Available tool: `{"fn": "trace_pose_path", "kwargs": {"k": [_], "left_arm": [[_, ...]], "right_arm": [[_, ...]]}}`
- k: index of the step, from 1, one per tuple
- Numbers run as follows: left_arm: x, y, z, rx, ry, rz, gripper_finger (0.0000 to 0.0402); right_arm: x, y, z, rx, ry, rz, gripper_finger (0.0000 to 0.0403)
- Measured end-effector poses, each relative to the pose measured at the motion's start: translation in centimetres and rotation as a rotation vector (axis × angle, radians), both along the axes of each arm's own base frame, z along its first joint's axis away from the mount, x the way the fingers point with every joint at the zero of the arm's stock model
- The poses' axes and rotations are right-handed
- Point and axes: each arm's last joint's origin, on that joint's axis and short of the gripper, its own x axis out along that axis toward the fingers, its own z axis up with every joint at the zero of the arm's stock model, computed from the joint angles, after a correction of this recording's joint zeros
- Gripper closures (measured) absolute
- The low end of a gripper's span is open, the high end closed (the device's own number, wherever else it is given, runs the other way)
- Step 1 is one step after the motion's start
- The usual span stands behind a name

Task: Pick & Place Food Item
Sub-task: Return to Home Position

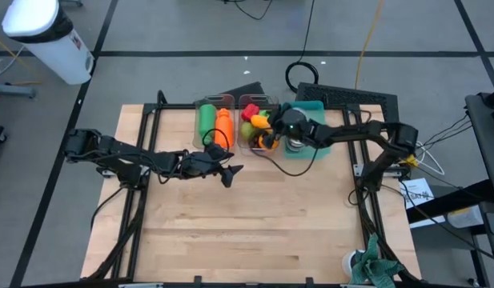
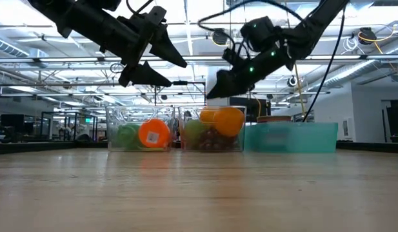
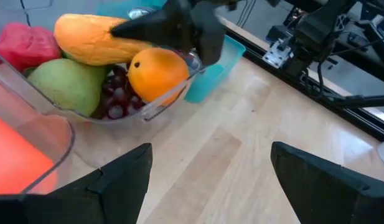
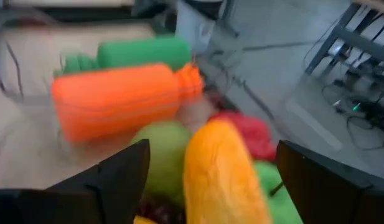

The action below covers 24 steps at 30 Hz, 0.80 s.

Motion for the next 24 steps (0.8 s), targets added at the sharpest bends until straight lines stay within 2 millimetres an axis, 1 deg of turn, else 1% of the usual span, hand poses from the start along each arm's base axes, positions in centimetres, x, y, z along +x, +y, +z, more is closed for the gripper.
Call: {"fn": "trace_pose_path", "kwargs": {"k": [4,7,9,11,15,19,22,24], "left_arm": [[0.0,0.0,0.0,0.005,0.001,-0.002,0.0062],[-0.2,-0.1,0.1,0.028,0.036,-0.065,0.0062],[-0.9,-0.1,0.8,0.029,0.046,-0.13,0.0062],[-1.9,0.1,2.2,0.005,0.025,-0.187,0.0062],[-5.5,0.4,5.3,0.007,-0.003,-0.261,0.0062],[-10.5,0.4,7.8,0.121,0.0,-0.333,0.0062],[-13.9,0.6,8.8,0.165,-0.015,-0.346,0.0062],[-15.5,0.6,9.0,0.142,-0.035,-0.338,0.0062]], "right_arm": [[-0.4,0.8,1.7,-0.021,-0.026,-0.001,0.0056],[-1.3,1.7,3.6,-0.057,-0.023,0.028,0.005],[-2.3,2.5,4.9,-0.082,0.013,0.052,0.0049],[-3.4,3.3,6.1,-0.079,0.04,0.069,0.0049],[-6.8,5.3,8.6,-0.05,0.093,0.095,0.0054],[-11.7,7.1,10.4,-0.019,0.182,0.111,0.0054],[-15.6,8.2,11.8,0.025,0.152,0.055,0.0053],[-18.1,8.9,12.5,0.066,0.092,-0.011,0.0054]]}}
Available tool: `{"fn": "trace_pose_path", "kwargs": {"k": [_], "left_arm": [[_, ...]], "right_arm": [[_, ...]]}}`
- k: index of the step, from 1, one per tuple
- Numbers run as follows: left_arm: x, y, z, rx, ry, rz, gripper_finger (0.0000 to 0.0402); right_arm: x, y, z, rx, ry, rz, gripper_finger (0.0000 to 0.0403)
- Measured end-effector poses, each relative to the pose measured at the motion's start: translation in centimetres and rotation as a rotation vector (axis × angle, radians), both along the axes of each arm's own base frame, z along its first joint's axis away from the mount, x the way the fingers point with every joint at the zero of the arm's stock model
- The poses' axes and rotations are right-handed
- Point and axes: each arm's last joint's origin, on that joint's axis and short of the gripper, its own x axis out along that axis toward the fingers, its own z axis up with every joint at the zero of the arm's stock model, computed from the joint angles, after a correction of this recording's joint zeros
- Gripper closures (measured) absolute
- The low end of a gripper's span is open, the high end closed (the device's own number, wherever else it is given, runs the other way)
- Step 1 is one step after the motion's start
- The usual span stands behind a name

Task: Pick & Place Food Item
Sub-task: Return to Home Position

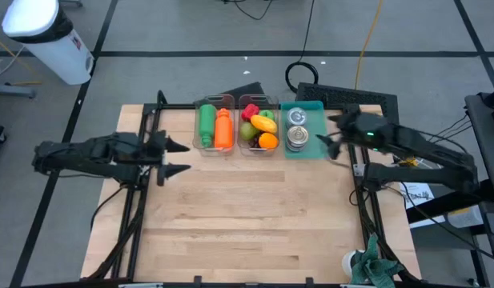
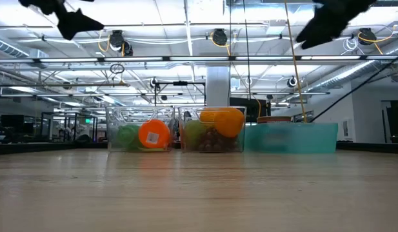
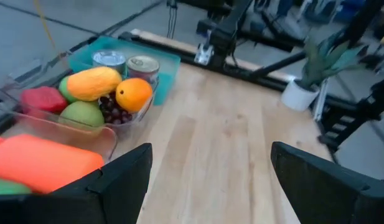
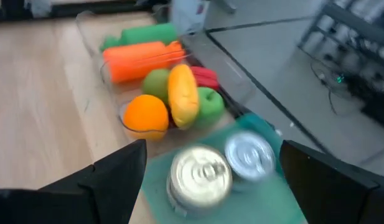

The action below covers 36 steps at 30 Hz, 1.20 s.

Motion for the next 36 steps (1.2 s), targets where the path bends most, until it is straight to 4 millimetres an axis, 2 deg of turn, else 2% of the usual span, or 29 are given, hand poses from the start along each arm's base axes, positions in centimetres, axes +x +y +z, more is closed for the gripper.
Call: {"fn": "trace_pose_path", "kwargs": {"k": [3,6,9,14,18,23,29,36], "left_arm": [[-1.3,0.0,-0.6,0.043,-0.029,0.005,0.0062],[-1.5,0.0,-2.5,0.121,-0.034,0.018,0.0062],[-1.3,0.0,-4.3,0.14,-0.121,0.022,0.0062],[-1.8,-0.2,-7.1,0.191,-0.24,-0.076,0.0062],[-2.6,-0.2,-8.9,0.2,-0.304,-0.068,0.0062],[-3.1,-0.2,-10.6,0.182,-0.354,-0.072,0.0062],[-2.9,-0.2,-12.8,0.191,-0.407,-0.076,0.0062],[-2.9,-0.2,-12.8,0.195,-0.404,-0.085,0.0062]], "right_arm": [[-3.2,1.0,0.4,0.061,-0.07,-0.056,0.0056],[-6.0,1.9,0.5,0.07,-0.104,-0.065,0.0056],[-8.1,2.5,0.6,0.096,-0.183,-0.085,0.0057],[-10.8,3.4,0.0,0.152,-0.241,-0.114,0.0057],[-12.2,3.8,-0.2,0.159,-0.291,-0.116,0.0057],[-12.6,4.0,-1.0,0.172,-0.313,-0.096,0.0057],[-11.7,3.8,-1.9,0.12,-0.346,-0.069,0.0057],[-9.3,3.5,-3.1,0.096,-0.466,0.105,0.0057]]}}
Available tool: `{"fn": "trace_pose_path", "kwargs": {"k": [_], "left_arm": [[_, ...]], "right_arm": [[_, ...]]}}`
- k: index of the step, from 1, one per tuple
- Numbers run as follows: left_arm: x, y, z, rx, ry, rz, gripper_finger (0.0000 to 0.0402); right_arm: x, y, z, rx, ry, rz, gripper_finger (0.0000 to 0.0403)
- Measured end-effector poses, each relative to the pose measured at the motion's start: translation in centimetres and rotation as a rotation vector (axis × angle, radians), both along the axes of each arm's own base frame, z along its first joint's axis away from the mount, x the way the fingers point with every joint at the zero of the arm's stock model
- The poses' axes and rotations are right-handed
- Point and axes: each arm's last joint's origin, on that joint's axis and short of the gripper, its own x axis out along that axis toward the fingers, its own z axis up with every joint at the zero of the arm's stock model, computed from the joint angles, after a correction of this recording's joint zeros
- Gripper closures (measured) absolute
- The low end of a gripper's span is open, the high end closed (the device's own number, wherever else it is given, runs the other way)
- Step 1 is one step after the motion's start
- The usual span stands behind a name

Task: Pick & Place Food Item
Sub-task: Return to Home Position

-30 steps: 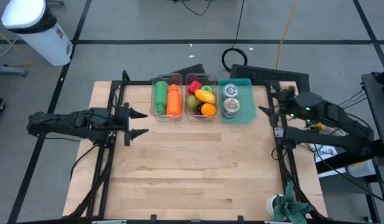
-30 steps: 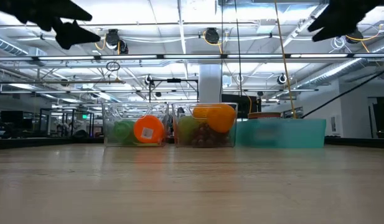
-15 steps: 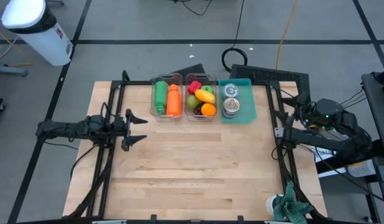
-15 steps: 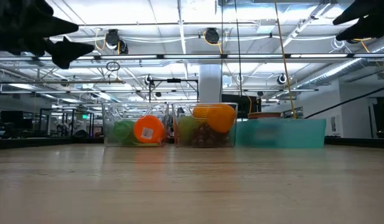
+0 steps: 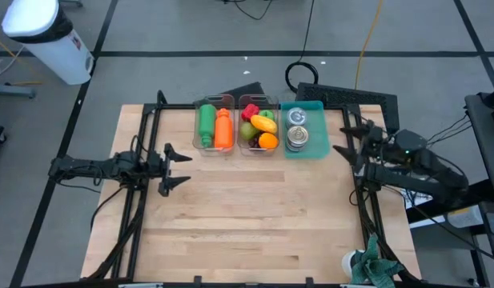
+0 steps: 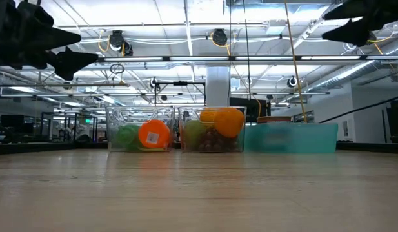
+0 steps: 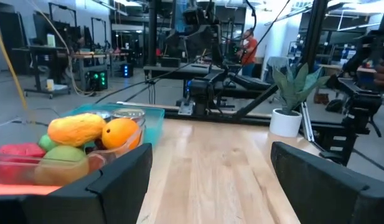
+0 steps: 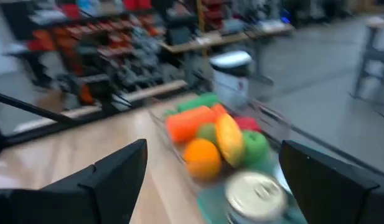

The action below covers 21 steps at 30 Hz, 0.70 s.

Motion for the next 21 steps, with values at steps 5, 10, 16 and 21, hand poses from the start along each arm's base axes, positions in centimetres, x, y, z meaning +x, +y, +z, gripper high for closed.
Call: {"fn": "trace_pose_path", "kwargs": {"k": [5,10,16,21], "left_arm": [[0.0,0.0,-0.4,0.018,0.043,0.01,0.0062],[0.0,0.0,-0.5,0.048,0.05,0.012,0.0062],[0.0,0.0,-0.4,0.061,0.037,0.014,0.0062],[0.0,0.0,-0.3,0.062,0.036,0.014,0.0062]], "right_arm": [[1.8,-0.5,-2.2,-0.054,-0.073,0.031,0.0057],[2.9,-0.8,-4.1,-0.05,-0.112,0.029,0.0057],[4.3,-1.3,-6.7,-0.016,-0.109,0.029,0.0057],[5.0,-1.5,-8.8,-0.008,-0.113,0.03,0.0057]]}}
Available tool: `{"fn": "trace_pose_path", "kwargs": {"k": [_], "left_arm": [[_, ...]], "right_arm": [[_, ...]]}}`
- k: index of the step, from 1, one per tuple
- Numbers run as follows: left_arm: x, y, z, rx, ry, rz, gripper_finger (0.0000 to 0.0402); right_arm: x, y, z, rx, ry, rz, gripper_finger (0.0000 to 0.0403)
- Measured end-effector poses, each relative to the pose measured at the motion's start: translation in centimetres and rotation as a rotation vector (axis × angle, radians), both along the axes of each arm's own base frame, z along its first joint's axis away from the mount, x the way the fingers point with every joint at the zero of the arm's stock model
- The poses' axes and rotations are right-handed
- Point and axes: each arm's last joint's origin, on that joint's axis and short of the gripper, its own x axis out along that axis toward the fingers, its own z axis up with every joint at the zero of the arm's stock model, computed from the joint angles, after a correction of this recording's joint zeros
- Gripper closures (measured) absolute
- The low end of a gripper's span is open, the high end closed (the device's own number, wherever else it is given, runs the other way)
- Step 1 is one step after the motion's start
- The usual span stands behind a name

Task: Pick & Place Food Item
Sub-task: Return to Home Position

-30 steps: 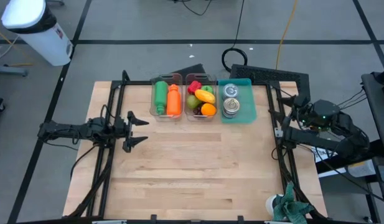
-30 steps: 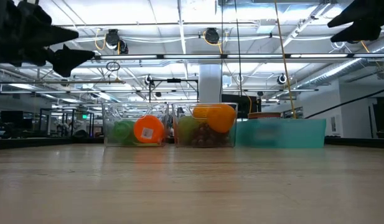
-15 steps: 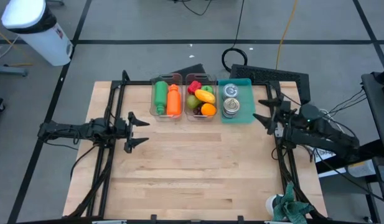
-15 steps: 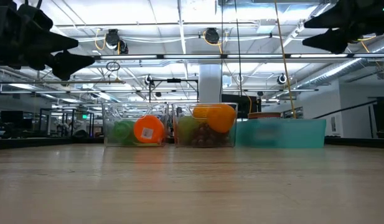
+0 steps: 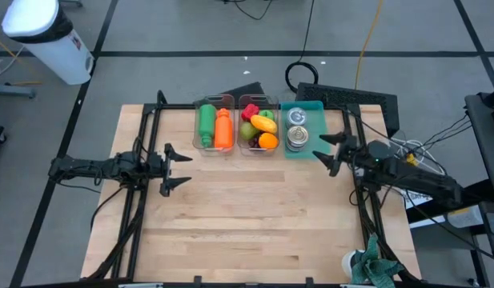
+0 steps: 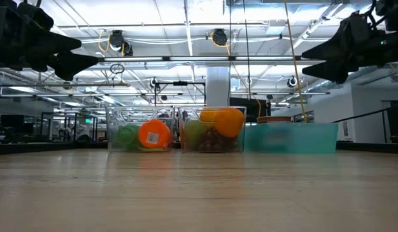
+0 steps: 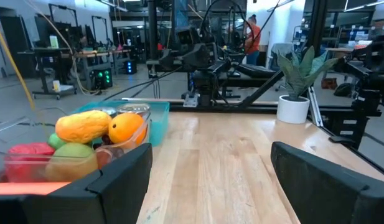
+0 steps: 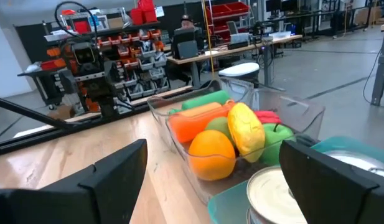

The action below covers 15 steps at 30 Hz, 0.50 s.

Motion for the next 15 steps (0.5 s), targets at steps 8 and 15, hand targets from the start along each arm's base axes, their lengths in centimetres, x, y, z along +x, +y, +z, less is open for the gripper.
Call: {"fn": "trace_pose_path", "kwargs": {"k": [8,15], "left_arm": [[0.0,0.0,0.0,0.0,0.0,0.0,0.0062],[0.0,0.0,0.0,0.0,-0.001,0.001,0.0062]], "right_arm": [[0.8,-0.1,-2.5,0.008,-0.09,0.045,0.0057],[1.0,1.1,-2.0,-0.007,-0.143,0.32,0.0057]]}}
